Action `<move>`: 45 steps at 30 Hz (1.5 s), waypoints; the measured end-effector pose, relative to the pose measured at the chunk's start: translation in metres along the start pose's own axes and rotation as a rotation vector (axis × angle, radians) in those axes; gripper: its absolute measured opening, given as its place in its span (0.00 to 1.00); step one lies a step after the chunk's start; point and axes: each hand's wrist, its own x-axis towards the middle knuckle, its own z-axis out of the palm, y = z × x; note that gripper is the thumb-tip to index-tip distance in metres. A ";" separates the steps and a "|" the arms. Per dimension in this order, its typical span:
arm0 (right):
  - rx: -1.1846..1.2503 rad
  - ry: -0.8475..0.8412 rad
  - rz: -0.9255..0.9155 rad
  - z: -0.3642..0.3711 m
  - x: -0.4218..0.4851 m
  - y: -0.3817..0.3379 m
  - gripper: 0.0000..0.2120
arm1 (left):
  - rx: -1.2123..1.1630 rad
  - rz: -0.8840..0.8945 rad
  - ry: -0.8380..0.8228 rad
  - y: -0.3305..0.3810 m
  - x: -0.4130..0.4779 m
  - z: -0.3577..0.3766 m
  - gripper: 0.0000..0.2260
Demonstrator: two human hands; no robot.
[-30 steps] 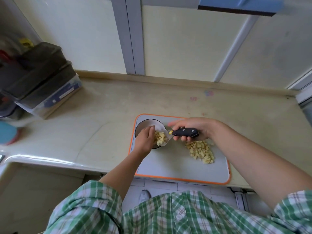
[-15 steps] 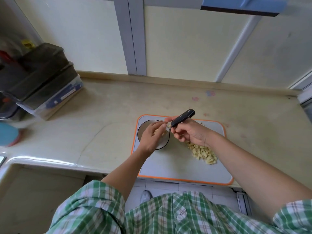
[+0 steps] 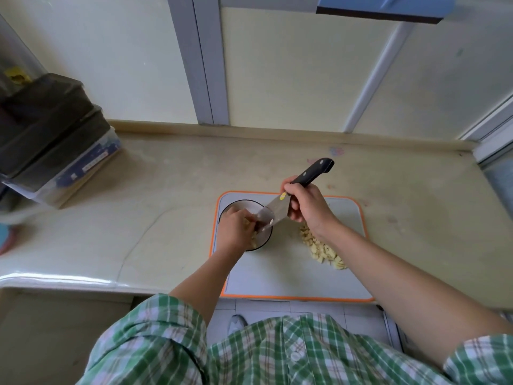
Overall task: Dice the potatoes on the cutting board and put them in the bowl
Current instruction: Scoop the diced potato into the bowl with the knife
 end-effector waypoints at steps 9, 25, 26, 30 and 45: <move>0.062 0.051 -0.009 -0.006 0.000 0.003 0.05 | -0.224 0.153 0.066 0.009 -0.002 -0.006 0.04; 0.178 0.109 -0.037 -0.020 -0.002 0.005 0.04 | 0.027 0.043 0.130 -0.001 -0.012 -0.002 0.03; 0.191 0.114 -0.039 -0.022 -0.002 0.006 0.04 | 0.074 0.025 0.150 -0.004 -0.014 -0.002 0.04; 0.217 0.094 -0.027 -0.024 -0.007 0.008 0.04 | 0.005 0.028 0.153 0.003 -0.020 0.000 0.04; 0.285 0.080 -0.045 -0.032 -0.020 0.010 0.02 | 0.255 0.076 0.033 0.007 -0.027 0.001 0.18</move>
